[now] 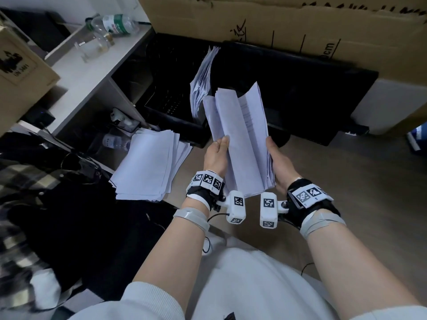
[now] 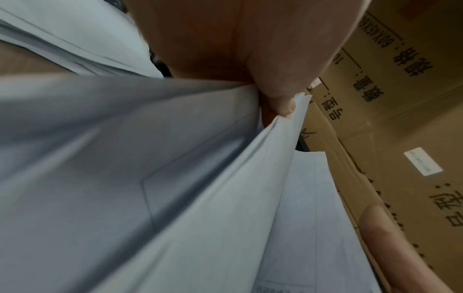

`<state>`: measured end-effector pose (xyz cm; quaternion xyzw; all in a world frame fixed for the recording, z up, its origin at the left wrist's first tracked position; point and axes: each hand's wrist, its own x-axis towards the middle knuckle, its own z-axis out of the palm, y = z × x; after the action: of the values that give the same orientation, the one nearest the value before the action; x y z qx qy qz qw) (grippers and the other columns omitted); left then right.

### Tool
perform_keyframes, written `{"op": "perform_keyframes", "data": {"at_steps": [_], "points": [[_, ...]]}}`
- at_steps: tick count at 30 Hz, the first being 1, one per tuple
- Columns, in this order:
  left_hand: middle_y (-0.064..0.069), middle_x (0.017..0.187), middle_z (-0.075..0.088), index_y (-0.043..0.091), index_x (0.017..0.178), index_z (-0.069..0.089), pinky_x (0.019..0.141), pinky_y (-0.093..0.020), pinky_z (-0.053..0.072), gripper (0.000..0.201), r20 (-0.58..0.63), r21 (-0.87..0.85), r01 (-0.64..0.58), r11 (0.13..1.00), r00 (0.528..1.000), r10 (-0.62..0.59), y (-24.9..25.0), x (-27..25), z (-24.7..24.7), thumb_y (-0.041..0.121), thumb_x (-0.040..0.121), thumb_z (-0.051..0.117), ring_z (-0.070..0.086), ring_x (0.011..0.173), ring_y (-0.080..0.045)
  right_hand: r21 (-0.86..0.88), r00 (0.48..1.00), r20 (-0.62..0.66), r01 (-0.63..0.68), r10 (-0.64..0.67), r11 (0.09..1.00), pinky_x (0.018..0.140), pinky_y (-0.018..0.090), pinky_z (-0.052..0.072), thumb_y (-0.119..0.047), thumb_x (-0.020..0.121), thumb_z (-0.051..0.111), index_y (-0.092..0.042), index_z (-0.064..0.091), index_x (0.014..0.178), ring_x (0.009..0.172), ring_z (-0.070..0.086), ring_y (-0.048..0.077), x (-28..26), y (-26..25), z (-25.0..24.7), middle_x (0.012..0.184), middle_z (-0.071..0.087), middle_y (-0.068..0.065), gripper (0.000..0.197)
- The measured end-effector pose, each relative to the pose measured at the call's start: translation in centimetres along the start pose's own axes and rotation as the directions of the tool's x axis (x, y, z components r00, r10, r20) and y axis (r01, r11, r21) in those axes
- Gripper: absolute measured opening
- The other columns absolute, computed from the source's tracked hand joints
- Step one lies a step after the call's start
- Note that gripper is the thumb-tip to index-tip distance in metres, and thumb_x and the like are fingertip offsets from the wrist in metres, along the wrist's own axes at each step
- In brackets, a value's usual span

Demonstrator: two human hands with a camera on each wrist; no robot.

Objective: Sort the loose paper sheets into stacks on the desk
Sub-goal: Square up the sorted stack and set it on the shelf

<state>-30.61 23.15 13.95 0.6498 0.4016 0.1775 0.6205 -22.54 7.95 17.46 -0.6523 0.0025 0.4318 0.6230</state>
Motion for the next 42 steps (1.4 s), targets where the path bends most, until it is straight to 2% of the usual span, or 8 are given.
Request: {"op": "perform_keyframes", "data": {"at_steps": [9, 13, 17, 22, 29, 35, 39, 42], "points": [[0.007, 0.120, 0.064, 0.028, 0.110, 0.071, 0.109, -0.045, 0.043, 0.029, -0.003, 0.147, 0.020, 0.989, 1.000, -0.020, -2.0, 2.0, -5.8, 0.028, 0.101, 0.043, 0.058, 0.118, -0.018, -0.038, 0.997, 0.073, -0.009, 0.012, 0.999, 0.091, 0.033, 0.052, -0.059, 0.093, 0.053, -0.025, 0.074, 0.099, 0.100, 0.069, 0.011, 3.0, 0.7, 5.8, 0.099, 0.076, -0.008, 0.040], [0.011, 0.152, 0.040, 0.027, 0.156, 0.024, 0.118, -0.028, 0.032, 0.069, 0.078, 0.141, -0.109, 0.984, 0.992, 0.099, -2.3, 3.5, -9.1, -0.002, 0.096, 0.041, 0.042, 0.135, 0.001, -0.034, 0.989, 0.147, 0.038, -0.032, 0.999, 0.091, 0.034, 0.054, -0.043, 0.098, 0.054, -0.020, 0.063, 0.126, 0.106, 0.069, 0.016, 5.3, 0.4, 8.4, 0.115, 0.072, 0.001, 0.037], [0.003, 0.150, 0.047, 0.056, 0.146, -0.018, 0.113, -0.037, 0.038, 0.108, -0.073, -0.035, 0.035, 0.999, 0.997, -0.037, -2.4, 5.6, -13.1, 0.003, 0.089, 0.056, 0.052, 0.131, -0.011, -0.335, 0.993, 0.063, 0.112, -0.096, 0.935, 0.081, 0.031, 0.054, -0.004, 0.090, 0.056, -0.023, 0.063, 0.109, 0.099, 0.069, 0.019, 9.0, 0.3, 11.9, 0.100, 0.072, -0.004, 0.028], [-0.018, 0.107, 0.073, -0.002, 0.117, 0.065, 0.090, -0.046, 0.056, 0.041, -0.118, -0.227, 0.356, 0.906, 0.914, -0.388, -2.1, 9.4, -19.8, -0.002, 0.077, 0.074, 0.069, 0.103, -0.037, -0.416, 0.992, 0.036, 0.122, -0.118, 0.901, 0.078, 0.031, 0.052, -0.008, 0.090, 0.052, -0.022, 0.057, 0.111, 0.094, 0.065, 0.018, 13.5, -1.9, 18.4, 0.102, 0.068, -0.003, 0.025], [-0.007, 0.082, 0.070, 0.004, 0.094, 0.071, 0.059, -0.028, 0.053, 0.026, -0.089, 0.070, 0.306, 0.950, 0.950, -0.299, -1.1, 15.1, -25.4, 0.030, 0.090, 0.069, 0.065, 0.072, -0.022, -0.494, 0.973, 0.084, 0.229, -0.216, 0.839, 0.077, 0.029, 0.048, 0.000, 0.088, 0.051, -0.010, 0.059, 0.118, 0.097, 0.064, 0.025, 19.9, -5.1, 26.3, 0.109, 0.067, 0.008, 0.033], [-0.027, 0.104, 0.069, -0.002, 0.109, 0.067, 0.080, -0.044, 0.051, 0.040, -0.321, 0.282, 0.154, 0.947, 0.945, -0.058, -0.5, 20.3, -25.5, 0.036, 0.098, 0.059, 0.064, 0.097, -0.041, -0.475, 0.980, 0.041, 0.189, -0.193, 0.859, 0.099, 0.028, 0.041, -0.003, 0.087, 0.056, -0.002, 0.040, 0.141, 0.115, 0.053, 0.018, 25.0, -7.7, 27.5, 0.126, 0.054, 0.005, 0.056], [-0.026, 0.087, 0.066, -0.001, 0.091, 0.064, 0.066, -0.039, 0.042, 0.032, -0.336, 0.328, 0.074, 0.942, 0.941, 0.043, 0.4, 23.3, -23.9, 0.029, 0.099, 0.055, 0.061, 0.085, -0.043, -0.465, 0.974, 0.012, 0.206, -0.226, 0.861, 0.060, 0.013, 0.034, 0.017, 0.086, 0.039, -0.015, 0.036, 0.075, 0.056, 0.036, 0.002, 28.0, -8.8, 25.9, 0.067, 0.037, -0.008, 0.034], [-0.023, 0.084, 0.067, -0.005, 0.089, 0.063, 0.067, -0.041, 0.047, 0.022, -0.297, 0.354, 0.005, 0.935, 0.949, 0.107, 1.7, 25.0, -22.6, 0.012, 0.093, 0.050, 0.062, 0.082, -0.042, -0.508, 0.964, -0.024, 0.218, -0.266, 0.834, 0.053, 0.012, 0.032, 0.016, 0.084, 0.042, -0.028, 0.024, 0.074, 0.053, 0.033, -0.003, 28.9, -9.2, 25.0, 0.071, 0.029, -0.006, 0.048]]}}
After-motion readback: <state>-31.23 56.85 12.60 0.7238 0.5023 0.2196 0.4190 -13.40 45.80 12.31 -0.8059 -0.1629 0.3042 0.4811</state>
